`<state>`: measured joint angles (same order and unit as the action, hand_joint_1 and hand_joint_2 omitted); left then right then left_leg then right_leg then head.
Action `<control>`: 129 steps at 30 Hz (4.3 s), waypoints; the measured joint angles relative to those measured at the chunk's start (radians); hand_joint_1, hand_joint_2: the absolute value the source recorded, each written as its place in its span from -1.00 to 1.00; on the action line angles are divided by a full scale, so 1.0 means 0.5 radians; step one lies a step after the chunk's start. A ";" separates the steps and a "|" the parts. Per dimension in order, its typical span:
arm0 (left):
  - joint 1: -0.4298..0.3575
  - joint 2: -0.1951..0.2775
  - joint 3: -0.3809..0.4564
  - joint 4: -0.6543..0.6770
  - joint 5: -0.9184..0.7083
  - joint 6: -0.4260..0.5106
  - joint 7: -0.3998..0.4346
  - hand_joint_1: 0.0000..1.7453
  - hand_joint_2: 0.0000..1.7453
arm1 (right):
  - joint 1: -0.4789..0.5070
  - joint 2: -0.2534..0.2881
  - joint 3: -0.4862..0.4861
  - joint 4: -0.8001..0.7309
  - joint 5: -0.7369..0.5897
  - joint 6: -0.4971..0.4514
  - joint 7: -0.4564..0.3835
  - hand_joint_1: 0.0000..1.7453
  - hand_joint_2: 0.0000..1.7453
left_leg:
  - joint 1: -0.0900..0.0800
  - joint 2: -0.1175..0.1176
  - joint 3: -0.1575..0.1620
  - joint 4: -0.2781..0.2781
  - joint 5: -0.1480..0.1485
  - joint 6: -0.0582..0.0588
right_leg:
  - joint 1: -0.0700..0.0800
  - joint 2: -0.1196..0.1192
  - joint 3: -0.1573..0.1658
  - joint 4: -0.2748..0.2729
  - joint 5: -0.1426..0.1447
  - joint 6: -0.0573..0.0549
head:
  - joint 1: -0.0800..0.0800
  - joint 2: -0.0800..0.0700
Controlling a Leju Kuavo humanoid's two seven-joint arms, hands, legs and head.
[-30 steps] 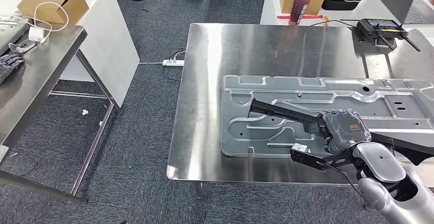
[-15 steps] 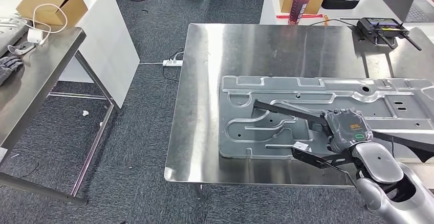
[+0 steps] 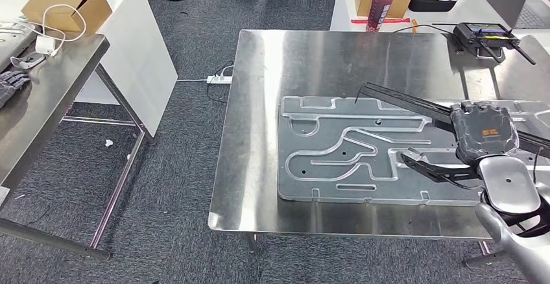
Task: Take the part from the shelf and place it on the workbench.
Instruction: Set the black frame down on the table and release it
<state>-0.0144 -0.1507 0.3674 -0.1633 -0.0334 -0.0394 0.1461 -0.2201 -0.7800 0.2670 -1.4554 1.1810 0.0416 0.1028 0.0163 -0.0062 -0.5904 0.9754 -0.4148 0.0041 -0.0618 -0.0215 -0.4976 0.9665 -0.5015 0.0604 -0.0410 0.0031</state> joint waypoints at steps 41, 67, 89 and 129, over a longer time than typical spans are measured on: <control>-0.004 -0.014 0.006 0.000 0.002 0.000 0.084 -1.00 -1.00 | 0.317 0.331 0.087 0.211 0.184 -0.121 -0.027 -1.00 -1.00 | 0.001 0.000 0.005 0.011 -0.002 -0.002 | 0.000 -0.001 0.013 0.000 0.001 0.001 | 0.001 0.000; -0.003 -0.019 0.056 0.000 0.039 0.032 0.038 -1.00 -1.00 | 0.354 0.453 0.092 0.195 0.261 -0.397 -0.093 -1.00 -1.00 | 0.001 0.000 0.006 0.012 -0.002 -0.002 | 0.000 -0.001 0.016 0.000 0.001 0.001 | 0.001 0.000; -0.003 -0.022 0.066 0.000 0.042 0.033 0.037 -1.00 -1.00 | 0.350 0.467 0.199 -0.307 0.218 -0.360 -0.103 -1.00 -1.00 | 0.001 0.000 0.017 0.012 -0.002 -0.001 | 0.000 -0.001 0.024 -0.001 0.001 0.001 | 0.000 0.000; -0.009 -0.030 0.067 0.000 -0.016 0.143 0.249 -1.00 1.00 | -0.245 0.825 1.506 -0.588 0.078 -0.584 -0.095 -1.00 -1.00 | 0.009 -0.003 -0.200 0.296 -0.116 -0.050 | 0.049 0.041 -0.095 0.131 0.012 -0.151 | 0.002 0.000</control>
<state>-0.0188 -0.1656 0.4009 -0.1633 -0.0416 0.0323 0.2705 -0.3428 -0.3677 1.0203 -1.7495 1.2200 -0.2502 0.0554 0.0208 -0.0075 -0.6903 1.1236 -0.4729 -0.0210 -0.0375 -0.0010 -0.5451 1.0320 -0.4955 -0.0149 -0.0401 0.0031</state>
